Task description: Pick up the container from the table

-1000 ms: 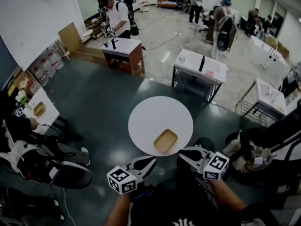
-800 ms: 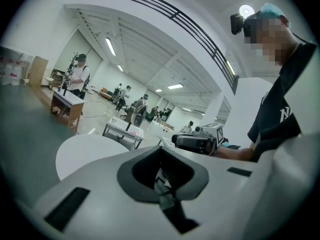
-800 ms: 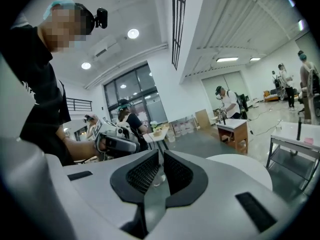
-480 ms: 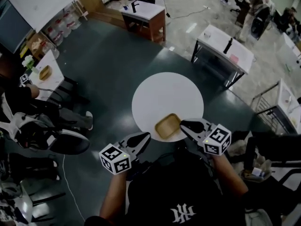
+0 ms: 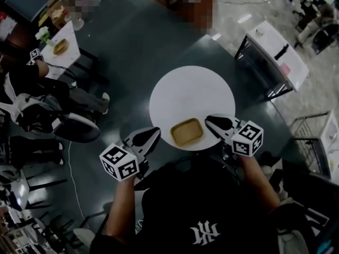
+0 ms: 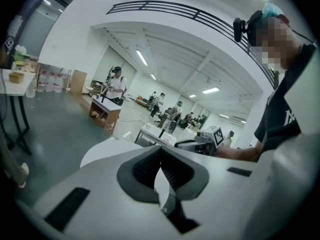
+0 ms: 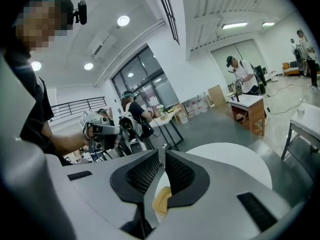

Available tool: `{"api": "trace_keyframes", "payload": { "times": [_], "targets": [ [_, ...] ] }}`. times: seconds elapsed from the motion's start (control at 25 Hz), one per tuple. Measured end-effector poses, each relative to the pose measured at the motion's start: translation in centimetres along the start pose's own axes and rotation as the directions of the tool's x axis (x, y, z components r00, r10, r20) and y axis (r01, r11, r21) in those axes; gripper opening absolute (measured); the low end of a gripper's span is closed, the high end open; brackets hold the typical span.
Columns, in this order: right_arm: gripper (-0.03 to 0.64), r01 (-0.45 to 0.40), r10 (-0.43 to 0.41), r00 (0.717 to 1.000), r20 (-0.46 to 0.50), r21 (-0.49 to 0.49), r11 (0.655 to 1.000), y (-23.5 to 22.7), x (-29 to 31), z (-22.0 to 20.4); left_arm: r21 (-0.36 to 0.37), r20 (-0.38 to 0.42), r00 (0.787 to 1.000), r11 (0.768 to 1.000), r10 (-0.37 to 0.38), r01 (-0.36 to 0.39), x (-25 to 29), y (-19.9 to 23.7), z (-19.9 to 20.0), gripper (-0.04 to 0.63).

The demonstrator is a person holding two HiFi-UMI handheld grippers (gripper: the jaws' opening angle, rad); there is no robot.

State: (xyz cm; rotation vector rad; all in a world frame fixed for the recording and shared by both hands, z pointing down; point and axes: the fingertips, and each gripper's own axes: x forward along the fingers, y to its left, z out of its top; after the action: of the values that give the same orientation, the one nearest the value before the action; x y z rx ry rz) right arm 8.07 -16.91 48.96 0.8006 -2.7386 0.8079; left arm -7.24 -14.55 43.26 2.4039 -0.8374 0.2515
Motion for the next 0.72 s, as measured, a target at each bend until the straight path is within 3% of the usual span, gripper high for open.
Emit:
{"api": "trace_keyframes", "payload": {
  "times": [0.28,0.72],
  "targets": [
    [0.048,-0.075,0.079,0.994,-0.080,0.050,0.996,-3.8,1.1,-2.4,-0.036,-0.036,0.990,0.990,0.134,-0.135,1.9,1.6,-2.0,0.005],
    [0.076,-0.072,0.100,0.976,-0.192,0.149,0.986,-7.9,4.1,-8.0,-0.242,-0.141,0.968,0.940,0.209,-0.238,4.1,6.5,-10.5,0.005]
  ]
}}
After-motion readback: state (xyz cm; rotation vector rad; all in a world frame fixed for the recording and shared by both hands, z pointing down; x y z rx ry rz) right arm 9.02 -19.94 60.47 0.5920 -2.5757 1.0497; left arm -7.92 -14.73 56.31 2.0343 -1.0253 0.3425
